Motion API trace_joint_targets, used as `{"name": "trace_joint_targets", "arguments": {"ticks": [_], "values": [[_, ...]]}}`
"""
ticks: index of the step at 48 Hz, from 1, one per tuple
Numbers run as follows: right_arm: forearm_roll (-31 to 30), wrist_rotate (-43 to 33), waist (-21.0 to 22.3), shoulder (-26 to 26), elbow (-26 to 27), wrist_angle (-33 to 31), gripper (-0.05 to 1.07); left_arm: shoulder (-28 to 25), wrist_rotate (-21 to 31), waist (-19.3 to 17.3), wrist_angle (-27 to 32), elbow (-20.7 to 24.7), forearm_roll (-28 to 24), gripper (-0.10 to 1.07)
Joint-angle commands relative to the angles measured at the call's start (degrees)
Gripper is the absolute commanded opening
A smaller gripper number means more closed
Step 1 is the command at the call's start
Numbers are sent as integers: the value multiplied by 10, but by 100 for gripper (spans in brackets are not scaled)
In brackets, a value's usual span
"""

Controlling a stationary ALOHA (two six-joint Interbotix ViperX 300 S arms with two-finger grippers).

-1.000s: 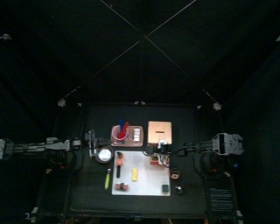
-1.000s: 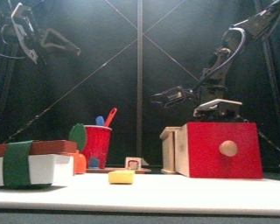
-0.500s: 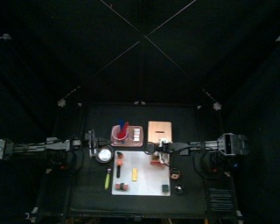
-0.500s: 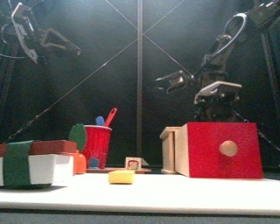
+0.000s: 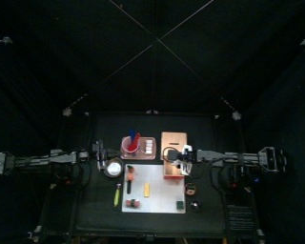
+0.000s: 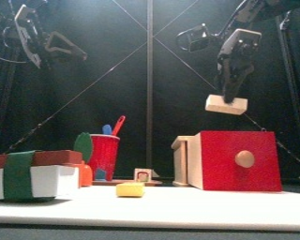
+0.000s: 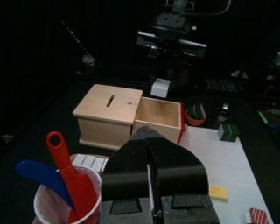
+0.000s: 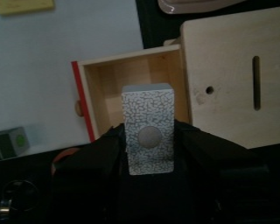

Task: Grab rice from open drawer and put onto cutting board

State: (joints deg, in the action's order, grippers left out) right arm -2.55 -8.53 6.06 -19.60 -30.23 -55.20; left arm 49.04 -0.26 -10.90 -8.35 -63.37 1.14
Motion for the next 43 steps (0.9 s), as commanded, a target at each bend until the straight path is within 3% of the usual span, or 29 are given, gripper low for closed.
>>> {"name": "trace_joint_targets", "arguments": {"ticks": [1, 14, 29, 37, 43], "values": [[23, -70, -22, -12, 25, -16, 61, -1, 0, -3, -3, 17, -5, 2], [-1, -388, -101, 20, 31, -23, 61, -2, 1, -10, -3, 12, -5, 2], [-51, -762, -178, 89, 33, 54, 61, -2, 2, -12, -3, 14, 5, 2], [-81, -897, -201, 142, 56, 99, 61, -2, 2, -12, -2, 8, 5, 2], [-95, -953, -214, 189, 83, 96, 61, -2, 3, -12, -8, 7, 6, 2]]}}
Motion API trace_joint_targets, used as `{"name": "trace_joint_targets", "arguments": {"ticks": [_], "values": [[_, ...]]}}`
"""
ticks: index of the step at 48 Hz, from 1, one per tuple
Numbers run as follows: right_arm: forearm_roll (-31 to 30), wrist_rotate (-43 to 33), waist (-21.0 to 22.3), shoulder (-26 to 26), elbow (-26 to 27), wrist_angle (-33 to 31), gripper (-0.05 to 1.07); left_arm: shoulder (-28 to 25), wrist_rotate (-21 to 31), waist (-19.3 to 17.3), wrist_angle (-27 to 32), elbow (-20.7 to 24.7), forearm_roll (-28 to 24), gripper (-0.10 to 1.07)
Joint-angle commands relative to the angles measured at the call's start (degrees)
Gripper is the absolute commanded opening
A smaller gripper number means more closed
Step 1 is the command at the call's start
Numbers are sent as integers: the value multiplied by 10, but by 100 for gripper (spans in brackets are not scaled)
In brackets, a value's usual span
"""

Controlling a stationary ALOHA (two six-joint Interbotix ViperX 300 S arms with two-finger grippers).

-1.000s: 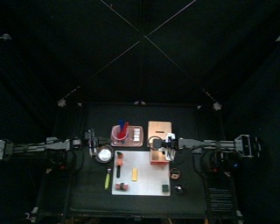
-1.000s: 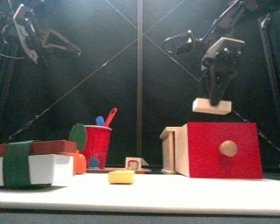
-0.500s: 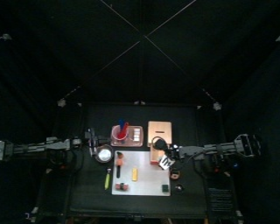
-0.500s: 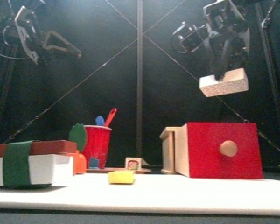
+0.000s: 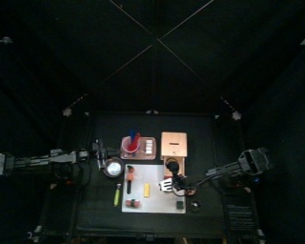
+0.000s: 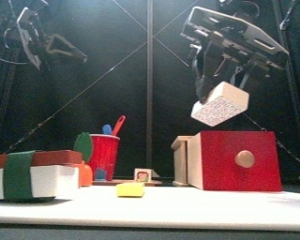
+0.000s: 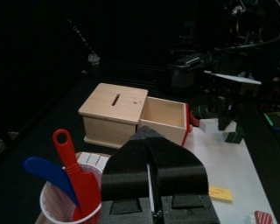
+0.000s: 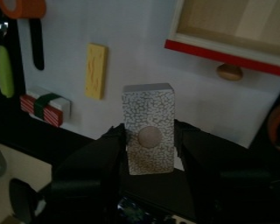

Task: Grab rice from open drawer and put onto cutting board

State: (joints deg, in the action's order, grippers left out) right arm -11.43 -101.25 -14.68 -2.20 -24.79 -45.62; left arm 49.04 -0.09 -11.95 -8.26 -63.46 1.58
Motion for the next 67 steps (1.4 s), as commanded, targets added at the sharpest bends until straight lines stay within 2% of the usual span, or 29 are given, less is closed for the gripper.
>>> {"name": "trace_joint_targets", "arguments": {"ticks": [1, 11, 19, 29, 36, 55, 67], "values": [[-6, -29, -7, 21, 32, -2, 61, -2, 1, -2, -10, 8, 2, 2], [17, -64, -8, 84, 60, -8, 61, -2, -4, -3, -45, 0, -4, 2], [29, -65, -4, 128, 71, -4, 61, -3, -4, -1, -46, -1, -25, 2], [28, -66, -3, 164, 96, -15, 62, -2, -4, 2, -48, -9, -28, 2], [28, -64, 6, 171, 103, -29, 67, -2, -4, 3, -48, -9, -32, 2], [6, -63, 18, 165, 105, -36, 90, 0, -3, 4, -47, -10, -32, 2], [3, -54, 12, 145, 112, -33, 94, 0, 0, 4, -49, -8, -25, 2]]}}
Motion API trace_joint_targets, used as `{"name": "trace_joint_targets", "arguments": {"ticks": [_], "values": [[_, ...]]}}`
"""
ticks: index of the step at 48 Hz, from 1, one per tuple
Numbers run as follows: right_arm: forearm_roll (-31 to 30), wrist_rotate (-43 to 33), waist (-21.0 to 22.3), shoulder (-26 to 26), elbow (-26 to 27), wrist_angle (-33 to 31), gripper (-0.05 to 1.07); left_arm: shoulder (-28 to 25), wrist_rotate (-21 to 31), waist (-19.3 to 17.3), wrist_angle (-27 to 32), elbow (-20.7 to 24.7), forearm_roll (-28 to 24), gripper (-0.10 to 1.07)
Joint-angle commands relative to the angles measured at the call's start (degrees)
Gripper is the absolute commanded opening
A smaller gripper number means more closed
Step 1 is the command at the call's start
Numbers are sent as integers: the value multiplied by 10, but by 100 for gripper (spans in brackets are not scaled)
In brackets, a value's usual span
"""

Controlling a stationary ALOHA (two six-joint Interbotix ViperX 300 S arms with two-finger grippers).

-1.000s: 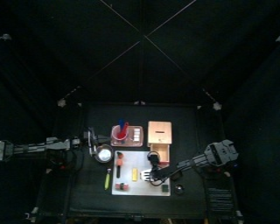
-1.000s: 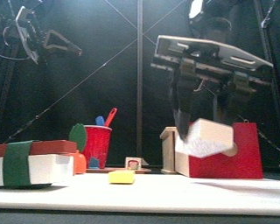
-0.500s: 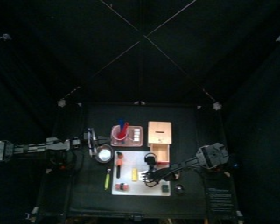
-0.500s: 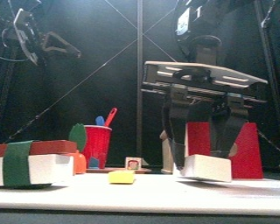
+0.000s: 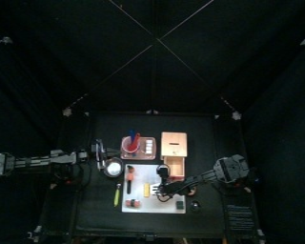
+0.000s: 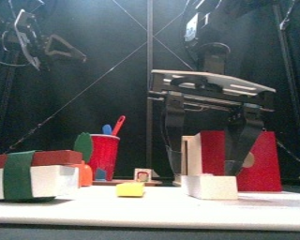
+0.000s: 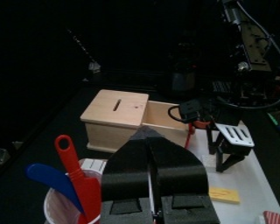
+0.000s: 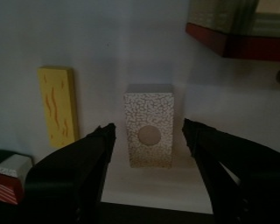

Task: Grab rice from open drawer and put onto cutting board

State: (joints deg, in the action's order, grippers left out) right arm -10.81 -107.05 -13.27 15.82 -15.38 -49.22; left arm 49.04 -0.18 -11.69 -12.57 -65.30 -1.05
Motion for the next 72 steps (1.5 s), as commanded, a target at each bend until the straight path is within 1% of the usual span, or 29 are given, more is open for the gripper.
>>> {"name": "trace_joint_targets", "arguments": {"ticks": [1, 7, 13, 19, 25, 31, 33, 37, 39, 42, 46, 55, 60, 66, 72], "values": [[-4, 7, -4, -40, 20, 4, 94, 0, 1, 1, -6, 11, 3, 2], [3, 31, -36, -78, 29, 4, 93, 0, 2, 1, -7, 10, 9, 2], [-1, 77, -63, -121, 28, 4, 93, 0, 0, 1, -7, 11, 17, 2], [-4, 175, -84, -166, -3, 9, 93, 0, 0, 1, -11, 15, 20, 2], [2, 265, -88, -207, -47, 30, 91, 0, 0, 0, -12, 19, 20, 2], [-1, 327, -85, -243, -96, 62, 82, -1, 2, -1, -12, 27, 20, 2], [-7, 343, -83, -256, -111, 76, 77, -1, 2, -1, -12, 30, 23, 2], [-24, 357, -79, -278, -142, 110, 63, -4, 2, -2, -12, 36, 29, 2], [-39, 359, -79, -290, -161, 132, 55, -5, 2, -3, -12, 40, 34, 2], [-67, 359, -76, -305, -179, 156, 46, -9, 2, -4, -12, 45, 43, 2], [-107, 352, -76, -321, -202, 187, 39, -13, 2, -5, -12, 51, 54, 2], [-191, 357, -70, -359, -239, 240, 39, -29, 2, -12, -12, 62, 71, 2], [-251, 354, -62, -376, -258, 258, 39, -33, 2, -12, -12, 63, 74, 2], [-329, 353, -40, -396, -283, 279, 39, -33, 2, -7, -6, 60, 75, 2], [-373, 353, -15, -412, -301, 302, 39, -33, 2, -7, 7, 58, 75, 2]]}}
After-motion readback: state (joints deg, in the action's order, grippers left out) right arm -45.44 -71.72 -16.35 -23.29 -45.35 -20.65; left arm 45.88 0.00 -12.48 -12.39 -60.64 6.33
